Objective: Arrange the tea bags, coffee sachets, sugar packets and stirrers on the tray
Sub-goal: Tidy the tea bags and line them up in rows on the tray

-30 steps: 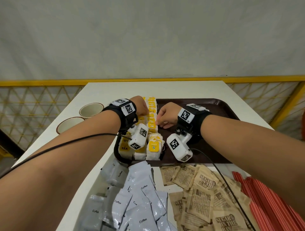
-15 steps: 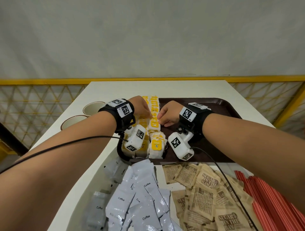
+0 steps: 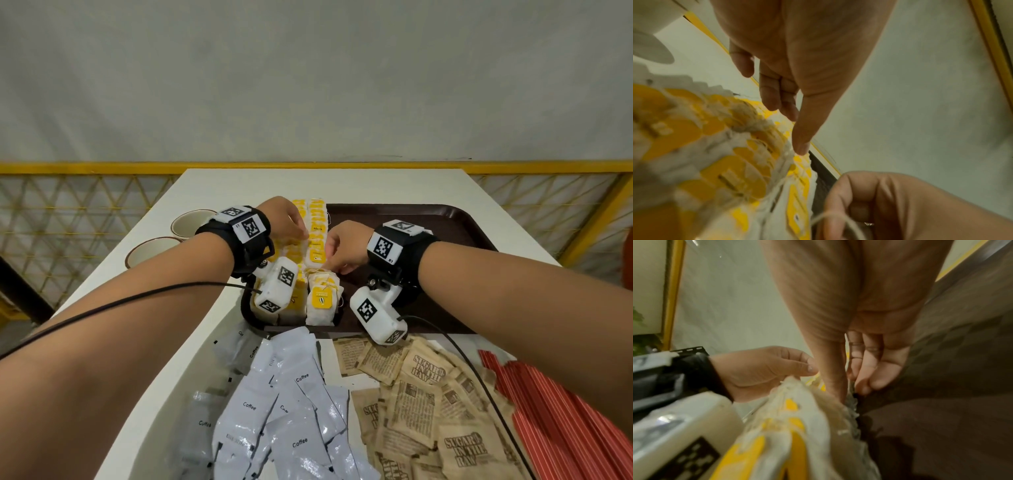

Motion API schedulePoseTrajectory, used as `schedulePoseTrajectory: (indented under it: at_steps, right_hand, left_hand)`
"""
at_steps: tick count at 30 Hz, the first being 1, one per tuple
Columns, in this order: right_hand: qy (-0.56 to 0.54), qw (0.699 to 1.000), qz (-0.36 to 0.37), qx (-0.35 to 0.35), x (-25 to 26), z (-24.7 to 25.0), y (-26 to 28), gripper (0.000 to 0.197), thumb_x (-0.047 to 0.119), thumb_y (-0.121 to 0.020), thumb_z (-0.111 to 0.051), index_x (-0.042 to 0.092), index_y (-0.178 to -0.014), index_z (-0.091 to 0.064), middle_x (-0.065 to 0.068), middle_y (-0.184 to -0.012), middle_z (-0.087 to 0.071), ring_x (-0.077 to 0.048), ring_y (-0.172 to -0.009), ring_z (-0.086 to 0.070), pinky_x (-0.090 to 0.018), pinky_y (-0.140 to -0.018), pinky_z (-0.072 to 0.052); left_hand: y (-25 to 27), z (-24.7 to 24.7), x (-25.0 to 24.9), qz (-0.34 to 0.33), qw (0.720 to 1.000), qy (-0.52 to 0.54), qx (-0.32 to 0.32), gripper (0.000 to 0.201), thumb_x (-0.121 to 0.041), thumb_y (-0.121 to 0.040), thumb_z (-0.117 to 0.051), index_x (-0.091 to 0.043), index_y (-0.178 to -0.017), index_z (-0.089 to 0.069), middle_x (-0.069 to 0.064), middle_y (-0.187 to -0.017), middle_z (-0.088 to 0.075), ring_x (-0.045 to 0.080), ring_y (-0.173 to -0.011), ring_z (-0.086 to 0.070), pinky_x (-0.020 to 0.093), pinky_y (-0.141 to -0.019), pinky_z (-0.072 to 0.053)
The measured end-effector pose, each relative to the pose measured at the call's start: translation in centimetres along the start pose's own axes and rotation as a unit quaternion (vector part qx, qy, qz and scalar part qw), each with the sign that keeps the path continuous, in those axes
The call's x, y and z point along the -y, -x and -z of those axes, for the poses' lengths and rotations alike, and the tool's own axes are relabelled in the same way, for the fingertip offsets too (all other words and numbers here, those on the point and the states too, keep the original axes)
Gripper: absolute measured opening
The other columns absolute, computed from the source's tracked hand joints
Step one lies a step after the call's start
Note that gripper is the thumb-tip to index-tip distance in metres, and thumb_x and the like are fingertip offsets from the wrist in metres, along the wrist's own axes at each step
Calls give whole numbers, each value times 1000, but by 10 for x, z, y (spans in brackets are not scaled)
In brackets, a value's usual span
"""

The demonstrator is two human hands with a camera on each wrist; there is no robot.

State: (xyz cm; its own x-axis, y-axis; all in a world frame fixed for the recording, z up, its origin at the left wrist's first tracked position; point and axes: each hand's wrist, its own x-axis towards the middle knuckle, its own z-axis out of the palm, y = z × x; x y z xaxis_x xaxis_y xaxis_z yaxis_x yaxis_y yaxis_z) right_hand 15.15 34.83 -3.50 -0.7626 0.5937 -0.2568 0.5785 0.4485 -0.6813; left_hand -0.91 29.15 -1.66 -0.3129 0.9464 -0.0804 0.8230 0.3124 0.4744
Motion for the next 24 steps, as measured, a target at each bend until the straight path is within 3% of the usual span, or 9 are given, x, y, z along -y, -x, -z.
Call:
schedulePoseTrajectory:
  at_steps: [4, 6, 9, 14, 19, 22, 24]
  right_hand:
    - [58, 998, 9, -3, 3, -2, -4, 16, 1, -78, -72, 7, -70, -61, -21, -84, -64, -26, -74, -62, -37, -73, -58]
    - [68, 998, 11, -8, 4, -1, -4, 17, 2, -78, -72, 10, -69, -60, -17, -82, -64, -26, -75, -63, -42, -77, -57]
    - [59, 998, 13, -14, 3, 1, -1, 19, 6, -77, -76, 11, -70, -59, -9, -75, -62, -17, -68, -61, -35, -74, -58]
    - [33, 999, -8, -33, -4, 14, 11, 21, 2, -74, -78, 13, -74, -60, -3, -74, -60, -15, -70, -61, -25, -67, -57]
    - [27, 1000, -13, -10, -10, 12, 24, 21, -2, -75, -75, 13, -77, -61, 0, -71, -59, -6, -56, -57, -15, -51, -50]
    - [18, 1000, -12, -2, -12, 10, 26, 20, -3, -77, -74, 13, -76, -61, 0, -69, -59, -1, -47, -57, -13, -48, -47]
    - [12, 1000, -10, -5, -13, 9, 27, 20, -4, -77, -72, 12, -76, -61, -2, -68, -59, -2, -45, -56, -14, -48, -48]
  left_hand:
    - [11, 3, -3, -17, 999, -23, 45, 5, -21, -82, -71, -16, -84, -72, -4, -82, -64, 10, -81, -56, 24, -76, -44]
    - [17, 8, -4, -27, 997, -26, 71, 8, -14, -84, -68, -20, -85, -72, -6, -78, -63, 9, -78, -55, 21, -72, -43]
    - [26, 17, -5, -35, 988, -41, 144, 23, -8, -84, -62, -28, -91, -72, -9, -81, -61, 6, -76, -54, 19, -70, -42]
    - [38, 21, -13, -47, 976, -66, 204, 22, -22, -80, -72, -22, -103, -72, -8, -95, -65, 4, -88, -56, 18, -75, -40]
    - [36, 15, -15, -46, 978, -90, 183, 20, -31, -77, -76, -21, -94, -71, -10, -91, -65, 2, -85, -55, 21, -77, -39]
    - [32, 7, -16, -54, 978, -116, 167, 12, -32, -82, -72, -24, -88, -68, -9, -90, -63, 5, -83, -55, 23, -79, -40]
    - [28, 4, -19, -52, 980, -123, 150, 15, -33, -84, -69, -21, -93, -70, -8, -91, -62, 10, -88, -55, 24, -81, -41]
